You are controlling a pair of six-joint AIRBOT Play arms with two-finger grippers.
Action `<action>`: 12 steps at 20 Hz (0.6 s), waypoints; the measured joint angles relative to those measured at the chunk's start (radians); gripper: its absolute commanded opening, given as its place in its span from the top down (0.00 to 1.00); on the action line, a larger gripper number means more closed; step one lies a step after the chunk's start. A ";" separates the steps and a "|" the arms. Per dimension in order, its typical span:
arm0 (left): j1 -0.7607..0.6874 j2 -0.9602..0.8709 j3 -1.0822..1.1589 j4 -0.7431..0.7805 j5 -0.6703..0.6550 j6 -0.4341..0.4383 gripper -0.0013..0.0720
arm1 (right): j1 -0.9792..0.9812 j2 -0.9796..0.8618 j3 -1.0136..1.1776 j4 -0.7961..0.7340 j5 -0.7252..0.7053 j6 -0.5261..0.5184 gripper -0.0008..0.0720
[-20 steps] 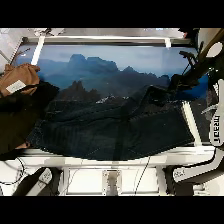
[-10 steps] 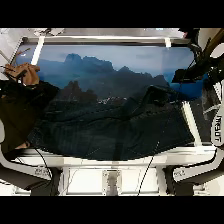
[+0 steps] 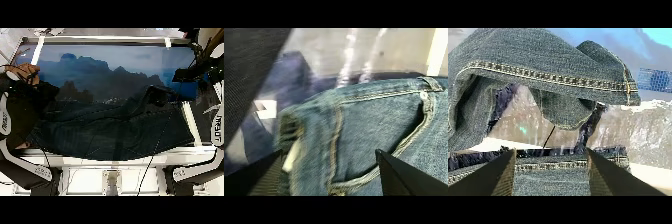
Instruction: Fold the clothes and pants, and hang the long-sleeved shirts on hangers.
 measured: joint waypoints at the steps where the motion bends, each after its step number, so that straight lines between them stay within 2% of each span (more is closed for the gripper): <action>1: -0.014 -0.011 0.000 0.002 0.000 0.011 0.31 | 0.000 0.000 0.000 0.000 0.000 0.000 0.33; 2: -0.027 -0.019 0.001 0.004 0.001 0.020 0.56 | 0.000 0.000 0.000 0.000 0.000 0.000 0.33; 3: -0.038 -0.024 0.003 0.005 0.003 0.029 0.96 | 0.000 0.000 0.000 0.000 0.000 0.000 0.33; 12: -0.062 0.017 0.107 0.045 -0.008 0.045 0.95 | -0.001 -0.013 -0.029 -0.073 -0.048 -0.029 0.33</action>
